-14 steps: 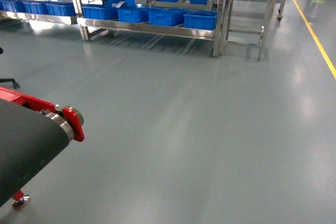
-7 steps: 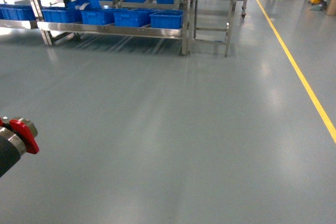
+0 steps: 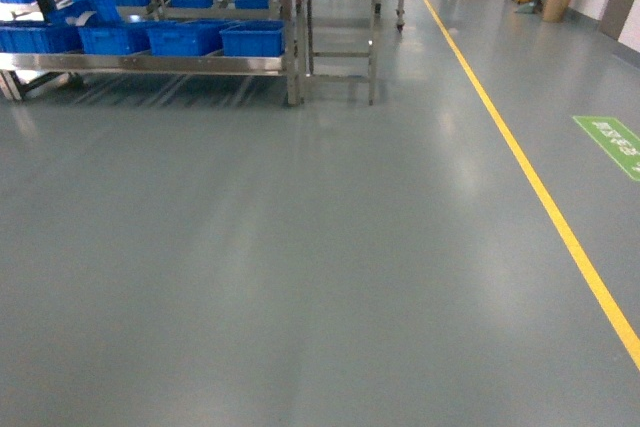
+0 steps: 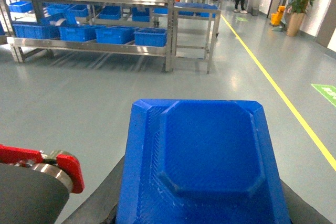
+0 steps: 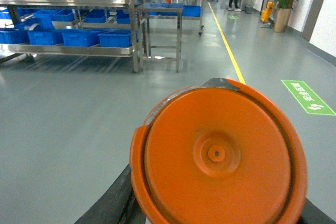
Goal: Sort blue parts and orange caps into right shelf containers
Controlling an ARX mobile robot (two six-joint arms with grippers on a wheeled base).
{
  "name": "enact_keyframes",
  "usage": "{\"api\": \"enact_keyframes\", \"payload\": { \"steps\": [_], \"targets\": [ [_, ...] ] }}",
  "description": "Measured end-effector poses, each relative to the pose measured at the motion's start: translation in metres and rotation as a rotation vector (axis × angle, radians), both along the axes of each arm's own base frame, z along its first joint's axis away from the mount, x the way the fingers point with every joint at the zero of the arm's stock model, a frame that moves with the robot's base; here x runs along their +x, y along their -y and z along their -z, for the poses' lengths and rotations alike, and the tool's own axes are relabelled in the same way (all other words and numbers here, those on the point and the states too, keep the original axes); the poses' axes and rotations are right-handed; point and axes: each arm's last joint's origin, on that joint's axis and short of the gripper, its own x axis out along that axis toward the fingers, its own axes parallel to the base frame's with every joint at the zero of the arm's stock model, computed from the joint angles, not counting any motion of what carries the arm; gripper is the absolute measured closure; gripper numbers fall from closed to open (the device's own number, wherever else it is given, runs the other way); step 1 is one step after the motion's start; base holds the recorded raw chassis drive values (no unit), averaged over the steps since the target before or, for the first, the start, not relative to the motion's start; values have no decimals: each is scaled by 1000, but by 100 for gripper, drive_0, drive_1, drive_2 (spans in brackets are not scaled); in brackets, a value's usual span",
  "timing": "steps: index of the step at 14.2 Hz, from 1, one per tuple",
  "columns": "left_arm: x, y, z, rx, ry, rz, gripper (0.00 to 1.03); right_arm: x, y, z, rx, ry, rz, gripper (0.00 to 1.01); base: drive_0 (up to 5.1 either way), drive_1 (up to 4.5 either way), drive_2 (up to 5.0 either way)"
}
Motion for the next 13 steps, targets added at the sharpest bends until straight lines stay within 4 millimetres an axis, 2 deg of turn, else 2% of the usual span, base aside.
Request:
{"api": "enact_keyframes", "payload": {
  "steps": [2,13],
  "targets": [
    [0,0,0,0,0,0,61,0,0,0,0,0,0,57,-152,-152,-152],
    [0,0,0,0,-1,-1,61,0,0,0,0,1,0,57,4,434,-425]
  ]
}}
